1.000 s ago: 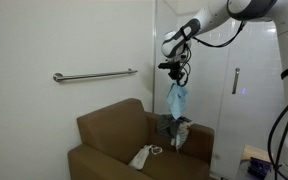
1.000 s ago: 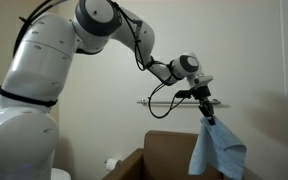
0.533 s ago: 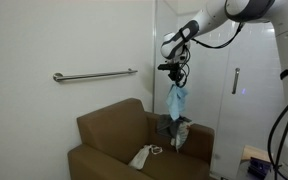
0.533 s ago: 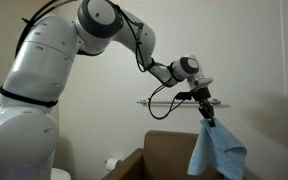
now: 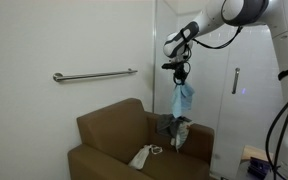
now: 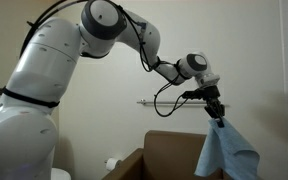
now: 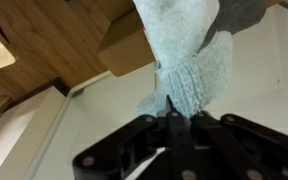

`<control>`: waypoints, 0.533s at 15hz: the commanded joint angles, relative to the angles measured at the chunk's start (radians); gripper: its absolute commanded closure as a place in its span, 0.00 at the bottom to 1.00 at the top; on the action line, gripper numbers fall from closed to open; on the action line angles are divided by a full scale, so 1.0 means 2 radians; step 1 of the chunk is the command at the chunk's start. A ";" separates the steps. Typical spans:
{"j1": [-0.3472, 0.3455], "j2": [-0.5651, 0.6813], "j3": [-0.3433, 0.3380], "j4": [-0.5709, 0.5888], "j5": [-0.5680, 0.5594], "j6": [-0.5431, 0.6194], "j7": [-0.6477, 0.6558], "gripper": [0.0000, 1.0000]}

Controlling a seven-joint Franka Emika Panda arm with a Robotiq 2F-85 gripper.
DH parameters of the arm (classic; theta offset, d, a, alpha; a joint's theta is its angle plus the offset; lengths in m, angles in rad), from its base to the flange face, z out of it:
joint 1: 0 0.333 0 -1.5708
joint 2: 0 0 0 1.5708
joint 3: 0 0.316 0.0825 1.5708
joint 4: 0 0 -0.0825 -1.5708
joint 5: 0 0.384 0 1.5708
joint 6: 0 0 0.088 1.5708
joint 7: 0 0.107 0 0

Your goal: Pick up all the clothes and place them on the sofa arm

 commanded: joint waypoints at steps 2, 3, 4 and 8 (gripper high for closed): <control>-0.026 0.035 0.000 0.055 0.035 -0.045 0.013 0.99; -0.030 0.041 -0.001 0.063 0.040 -0.051 0.012 0.99; -0.033 0.046 -0.001 0.072 0.043 -0.057 0.013 0.99; -0.042 0.068 -0.001 0.100 0.054 -0.074 0.015 0.70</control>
